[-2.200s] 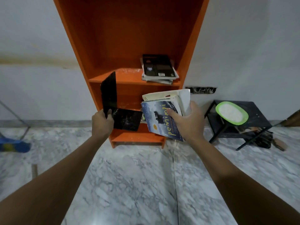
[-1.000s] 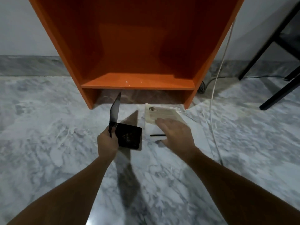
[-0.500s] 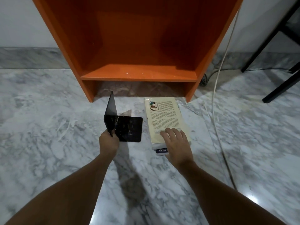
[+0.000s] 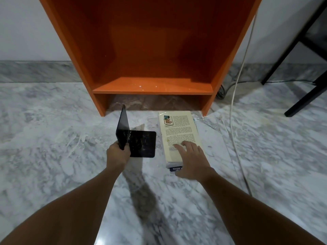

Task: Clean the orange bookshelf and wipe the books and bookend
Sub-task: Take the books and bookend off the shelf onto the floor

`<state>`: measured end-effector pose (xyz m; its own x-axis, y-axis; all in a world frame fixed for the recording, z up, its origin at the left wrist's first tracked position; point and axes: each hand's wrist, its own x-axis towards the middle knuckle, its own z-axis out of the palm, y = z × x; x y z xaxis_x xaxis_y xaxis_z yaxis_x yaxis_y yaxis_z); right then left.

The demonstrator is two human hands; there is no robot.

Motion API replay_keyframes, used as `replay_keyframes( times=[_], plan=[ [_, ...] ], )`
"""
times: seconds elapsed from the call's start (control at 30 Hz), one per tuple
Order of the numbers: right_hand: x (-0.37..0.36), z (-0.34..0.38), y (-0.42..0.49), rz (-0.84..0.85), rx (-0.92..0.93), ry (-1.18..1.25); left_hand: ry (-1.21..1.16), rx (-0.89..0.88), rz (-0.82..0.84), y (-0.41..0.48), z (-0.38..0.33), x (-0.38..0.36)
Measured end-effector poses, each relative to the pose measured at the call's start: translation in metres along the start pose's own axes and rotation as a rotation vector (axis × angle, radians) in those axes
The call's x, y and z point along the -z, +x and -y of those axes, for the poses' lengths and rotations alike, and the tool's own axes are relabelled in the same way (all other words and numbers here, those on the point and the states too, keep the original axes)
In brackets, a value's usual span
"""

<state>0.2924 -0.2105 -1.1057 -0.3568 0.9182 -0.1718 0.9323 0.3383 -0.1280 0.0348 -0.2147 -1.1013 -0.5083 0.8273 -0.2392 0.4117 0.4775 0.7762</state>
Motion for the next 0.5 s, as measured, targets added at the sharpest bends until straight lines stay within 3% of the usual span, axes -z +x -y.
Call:
replay_keyframes(
  times=[0.17,0.27,0.5],
  plan=[
    [0.065,0.009,0.010,0.060,0.004,0.117,0.090,-0.176,-0.017,-0.008,-0.030,0.038],
    [0.122,0.013,0.014,-0.078,0.017,0.136,0.283,-0.337,-0.070,-0.014,-0.069,0.071],
    [0.273,0.019,-0.008,-0.405,0.079,0.164,0.348,-0.701,-0.171,-0.038,-0.206,0.133]
  ],
)
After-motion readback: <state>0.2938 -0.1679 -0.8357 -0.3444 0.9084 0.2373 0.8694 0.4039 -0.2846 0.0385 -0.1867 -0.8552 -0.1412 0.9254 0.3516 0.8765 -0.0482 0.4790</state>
